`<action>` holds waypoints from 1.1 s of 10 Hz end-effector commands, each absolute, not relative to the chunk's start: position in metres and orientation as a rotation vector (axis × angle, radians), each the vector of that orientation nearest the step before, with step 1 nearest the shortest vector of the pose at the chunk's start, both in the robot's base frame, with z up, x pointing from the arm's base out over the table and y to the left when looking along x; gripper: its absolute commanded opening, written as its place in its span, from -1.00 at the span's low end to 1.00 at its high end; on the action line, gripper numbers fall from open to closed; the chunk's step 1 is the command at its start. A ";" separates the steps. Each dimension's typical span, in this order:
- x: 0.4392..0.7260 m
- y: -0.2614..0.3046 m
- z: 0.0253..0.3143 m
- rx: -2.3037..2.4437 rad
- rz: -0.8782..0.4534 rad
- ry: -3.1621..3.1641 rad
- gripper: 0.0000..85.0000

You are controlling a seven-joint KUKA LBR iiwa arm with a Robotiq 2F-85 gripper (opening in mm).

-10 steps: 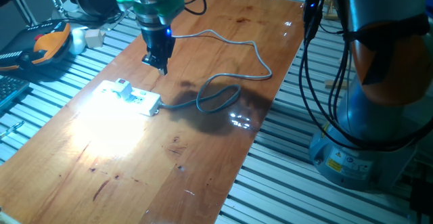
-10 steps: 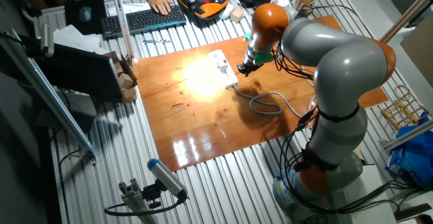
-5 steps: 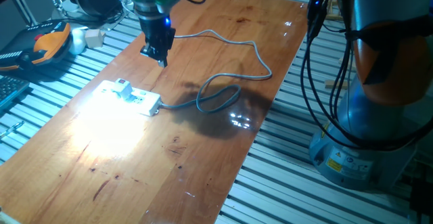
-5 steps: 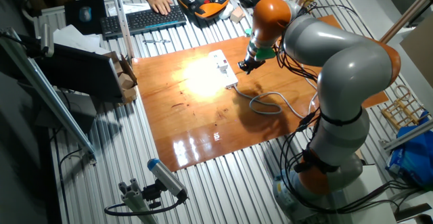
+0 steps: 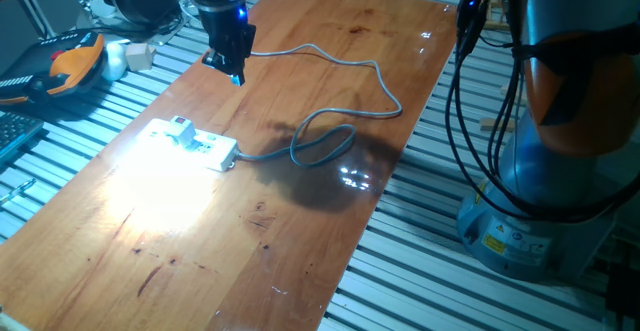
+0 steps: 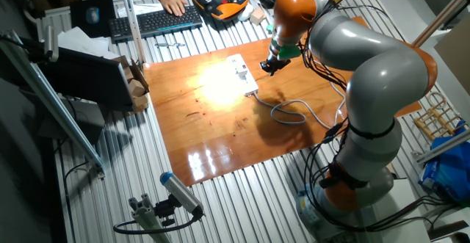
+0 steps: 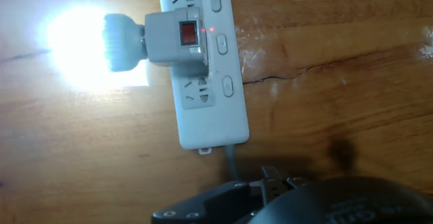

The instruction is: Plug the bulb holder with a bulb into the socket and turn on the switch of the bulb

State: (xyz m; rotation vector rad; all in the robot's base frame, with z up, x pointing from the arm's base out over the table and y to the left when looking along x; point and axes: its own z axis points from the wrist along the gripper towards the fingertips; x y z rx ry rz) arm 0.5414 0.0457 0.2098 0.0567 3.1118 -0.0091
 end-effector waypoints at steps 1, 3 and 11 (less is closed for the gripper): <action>0.541 0.046 0.210 0.061 -0.004 3.113 -1.00; 0.541 0.046 0.210 0.112 -0.030 3.083 -1.00; 0.541 0.046 0.210 0.080 -0.026 3.183 -1.00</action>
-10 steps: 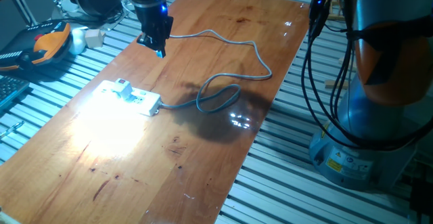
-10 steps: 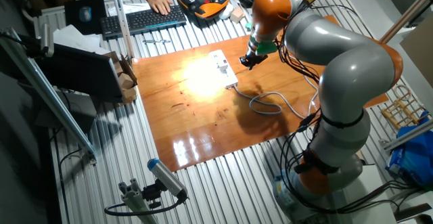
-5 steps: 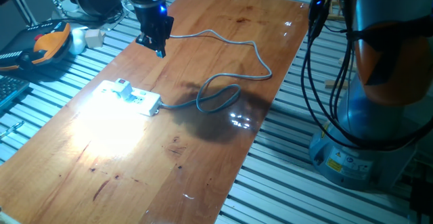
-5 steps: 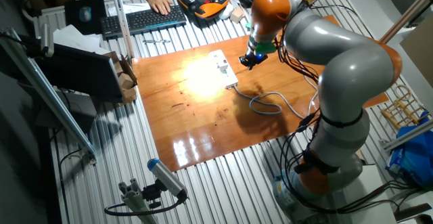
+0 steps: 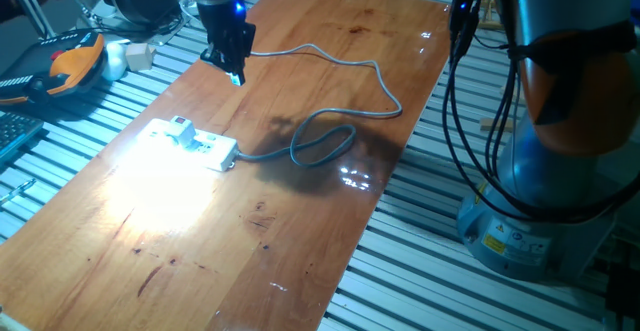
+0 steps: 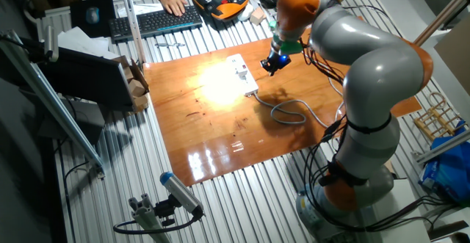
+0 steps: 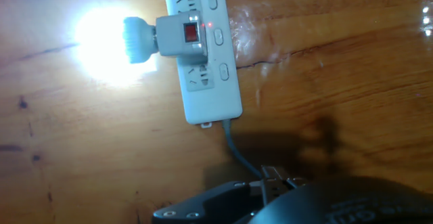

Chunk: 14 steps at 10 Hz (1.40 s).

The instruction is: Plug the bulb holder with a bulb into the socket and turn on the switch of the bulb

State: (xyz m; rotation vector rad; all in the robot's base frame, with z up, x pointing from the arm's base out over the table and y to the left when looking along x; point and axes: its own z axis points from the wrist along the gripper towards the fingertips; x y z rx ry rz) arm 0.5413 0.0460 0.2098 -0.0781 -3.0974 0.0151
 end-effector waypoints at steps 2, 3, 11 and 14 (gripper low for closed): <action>0.542 0.043 0.220 -0.059 0.013 -3.092 -1.00; 0.542 0.040 0.232 -0.056 0.004 -3.091 -1.00; 0.541 0.033 0.242 -0.076 -0.009 -3.132 -1.00; 0.543 0.029 0.243 -0.071 -0.005 -3.138 -1.00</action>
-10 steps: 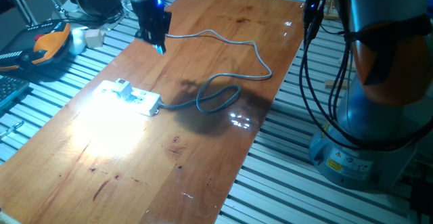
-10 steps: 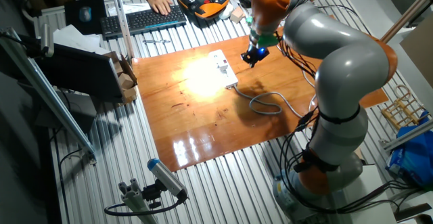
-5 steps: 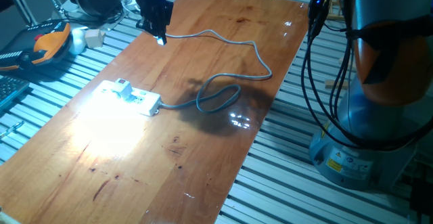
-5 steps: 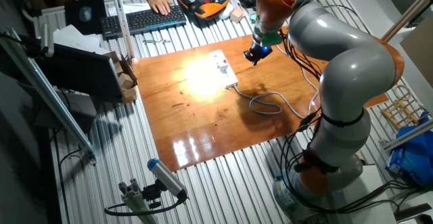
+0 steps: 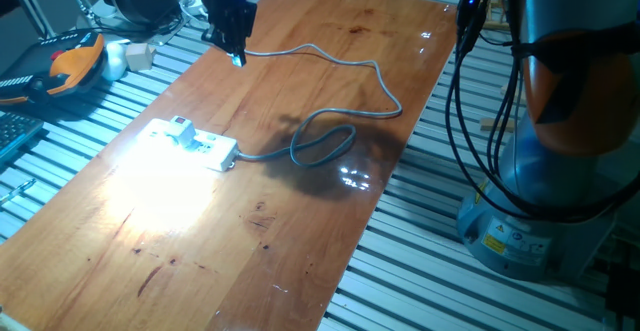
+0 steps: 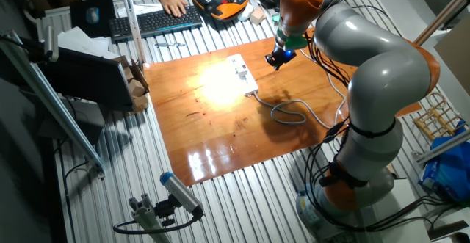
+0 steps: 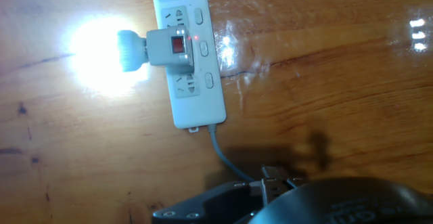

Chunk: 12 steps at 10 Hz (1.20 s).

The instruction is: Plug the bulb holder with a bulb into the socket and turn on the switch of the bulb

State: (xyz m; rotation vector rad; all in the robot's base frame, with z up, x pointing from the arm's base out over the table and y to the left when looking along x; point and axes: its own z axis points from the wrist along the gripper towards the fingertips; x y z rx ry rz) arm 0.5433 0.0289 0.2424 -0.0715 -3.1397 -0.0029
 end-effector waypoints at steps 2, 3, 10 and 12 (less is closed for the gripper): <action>0.544 0.029 0.242 -0.074 -0.010 -3.142 -1.00; 0.544 0.028 0.243 -0.074 -0.019 -3.144 -1.00; 0.546 0.033 0.251 -0.077 -0.020 -3.158 -1.00; 0.547 0.032 0.258 -0.004 0.002 -3.142 -1.00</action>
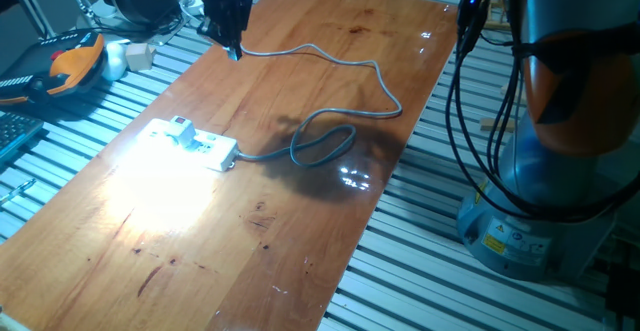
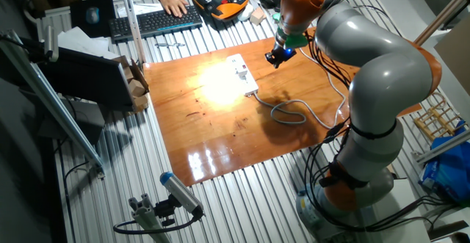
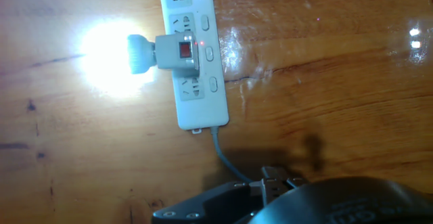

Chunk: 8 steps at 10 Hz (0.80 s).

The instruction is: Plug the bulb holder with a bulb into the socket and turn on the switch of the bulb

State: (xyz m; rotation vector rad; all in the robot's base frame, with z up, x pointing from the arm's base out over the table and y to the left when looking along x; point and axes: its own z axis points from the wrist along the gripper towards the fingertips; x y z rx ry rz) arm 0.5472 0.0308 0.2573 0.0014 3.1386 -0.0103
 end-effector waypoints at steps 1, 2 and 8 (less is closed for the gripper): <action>0.547 0.031 0.259 -0.044 -0.046 3.119 -1.00; 0.548 0.032 0.255 -0.057 -0.056 3.101 -1.00; 0.543 0.033 0.239 -0.022 0.014 3.095 -1.00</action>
